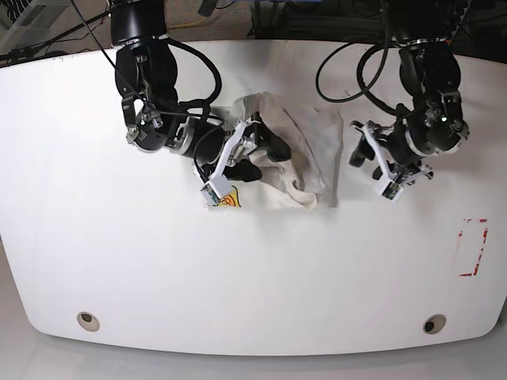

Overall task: Fold the T-shirt properly
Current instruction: 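Fold the shirt end with the right gripper toward the left gripper, then press the folded bundle with the right gripper and release it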

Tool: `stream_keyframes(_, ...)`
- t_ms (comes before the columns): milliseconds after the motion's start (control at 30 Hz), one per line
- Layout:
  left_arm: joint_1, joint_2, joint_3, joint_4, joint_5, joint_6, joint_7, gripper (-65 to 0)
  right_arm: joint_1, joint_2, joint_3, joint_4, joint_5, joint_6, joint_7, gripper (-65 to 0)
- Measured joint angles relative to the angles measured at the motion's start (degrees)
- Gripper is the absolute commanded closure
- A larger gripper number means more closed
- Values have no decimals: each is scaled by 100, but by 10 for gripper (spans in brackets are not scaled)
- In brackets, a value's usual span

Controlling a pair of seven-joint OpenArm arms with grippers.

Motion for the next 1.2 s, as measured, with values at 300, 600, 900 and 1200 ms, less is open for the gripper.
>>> stream_keyframes(300,463,-490,-439,63,2,0,17,-293,-57,254,-33,46,-125,4,15,-460)
stream_keyframes(600,798,-518,-820,59,26,0,37,-293,-79,216,-931,562,-2131,4,24,-458)
stream_keyframes(900,957,-520,-852,59,39,0,33,-293,-402,90,-1434,732,-4004,-17,529,-155)
stream_keyframes(1200,962,-529,-857,57,42,0,35,-293,-463,-155,-1484,828,-4306,2,632,-16)
